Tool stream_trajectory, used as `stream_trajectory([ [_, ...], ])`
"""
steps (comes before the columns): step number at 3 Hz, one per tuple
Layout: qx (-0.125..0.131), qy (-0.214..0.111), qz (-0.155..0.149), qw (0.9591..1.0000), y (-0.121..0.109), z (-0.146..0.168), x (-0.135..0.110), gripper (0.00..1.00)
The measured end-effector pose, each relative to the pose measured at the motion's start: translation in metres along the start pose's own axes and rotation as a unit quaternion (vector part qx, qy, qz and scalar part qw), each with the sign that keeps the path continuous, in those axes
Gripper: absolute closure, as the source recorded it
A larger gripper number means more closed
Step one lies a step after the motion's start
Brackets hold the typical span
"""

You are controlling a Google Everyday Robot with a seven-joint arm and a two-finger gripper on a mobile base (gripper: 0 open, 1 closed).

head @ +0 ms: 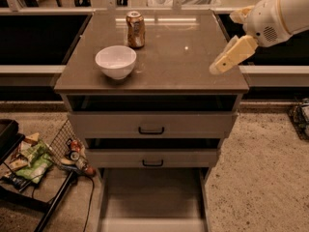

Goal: Place orange can into bottom drawer

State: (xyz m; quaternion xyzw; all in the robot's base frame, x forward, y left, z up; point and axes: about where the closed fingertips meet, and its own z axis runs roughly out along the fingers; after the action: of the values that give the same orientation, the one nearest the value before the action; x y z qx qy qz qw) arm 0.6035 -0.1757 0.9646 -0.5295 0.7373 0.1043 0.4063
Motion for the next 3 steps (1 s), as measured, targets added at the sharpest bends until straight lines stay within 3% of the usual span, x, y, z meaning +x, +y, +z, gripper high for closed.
stream_trajectory([
  [1,0.023,-0.114,0.016,0.9931,-0.035,0.041,-0.025,0.0],
  [2,0.032,-0.186,0.023,0.9817,-0.063,0.075,-0.049,0.0],
  [3,0.03,-0.188,0.028,0.9813,-0.064,0.08,-0.05,0.0],
])
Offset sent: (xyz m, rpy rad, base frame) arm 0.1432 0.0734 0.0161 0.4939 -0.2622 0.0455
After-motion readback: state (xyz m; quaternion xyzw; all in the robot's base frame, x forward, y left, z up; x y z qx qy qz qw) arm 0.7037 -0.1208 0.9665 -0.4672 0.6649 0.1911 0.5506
